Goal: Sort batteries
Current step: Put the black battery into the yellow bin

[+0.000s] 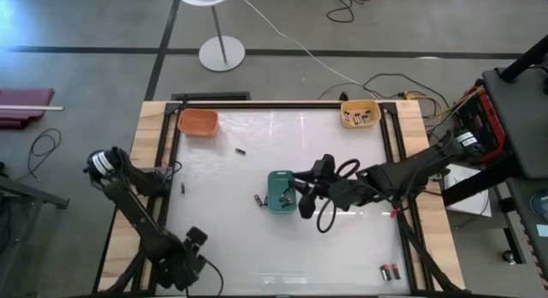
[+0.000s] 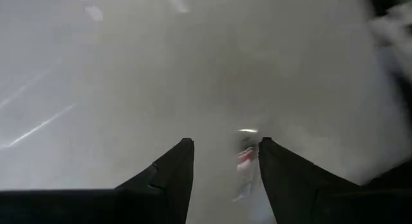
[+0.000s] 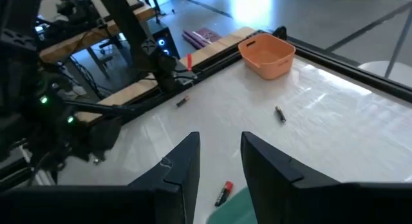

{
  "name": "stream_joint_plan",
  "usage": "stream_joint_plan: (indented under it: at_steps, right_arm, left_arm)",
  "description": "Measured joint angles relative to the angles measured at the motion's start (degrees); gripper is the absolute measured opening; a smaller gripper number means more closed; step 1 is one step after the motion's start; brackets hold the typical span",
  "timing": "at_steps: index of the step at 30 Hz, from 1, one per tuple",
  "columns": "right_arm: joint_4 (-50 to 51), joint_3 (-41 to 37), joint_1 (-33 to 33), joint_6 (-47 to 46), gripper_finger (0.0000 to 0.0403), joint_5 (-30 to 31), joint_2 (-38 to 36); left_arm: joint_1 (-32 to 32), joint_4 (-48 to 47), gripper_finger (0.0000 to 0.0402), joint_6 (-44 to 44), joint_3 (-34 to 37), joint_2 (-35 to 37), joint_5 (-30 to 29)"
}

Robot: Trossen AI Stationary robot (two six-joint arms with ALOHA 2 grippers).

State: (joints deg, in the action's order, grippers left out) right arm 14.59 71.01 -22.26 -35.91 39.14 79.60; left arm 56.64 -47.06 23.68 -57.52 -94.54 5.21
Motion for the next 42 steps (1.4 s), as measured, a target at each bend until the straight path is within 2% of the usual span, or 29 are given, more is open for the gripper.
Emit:
stream_joint_plan:
  at_steps: [4,11,23,32,35,40,42]
  right_arm:
    - [0.25,0.23,0.16,1.17,0.0112,0.01,-0.17]
    - [1.49,0.67,1.12,3.61,0.0116,0.05,-1.16]
    - [4.6,0.85,3.17,3.62,0.0091,0.01,-1.23]
    - [5.11,0.82,3.15,3.37,0.0073,-0.09,-1.23]
    - [5.1,0.82,2.9,2.94,0.0068,-0.14,-1.23]
    - [5.18,0.83,1.85,3.4,0.0064,-0.58,-1.4]
    - [6.64,1.69,1.01,4.43,0.0063,-0.57,-1.76]
  left_arm:
    - [0.41,3.87,0.0155,-0.26,0.0,-1.79,5.52]
    - [0.32,-0.45,0.0155,-1.15,0.26,-2.39,4.28]
    - [1.06,-0.15,0.0155,0.31,0.66,-2.57,3.34]
    - [1.46,1.15,0.0149,1.06,0.83,-6.76,3.73]
    - [1.51,0.98,0.012,1.9,0.79,-7.81,3.76]
    - [1.55,1.57,0.0025,4.97,0.87,-7.81,3.89]
    - [1.59,1.42,0.0013,7.56,0.87,-7.75,3.1]
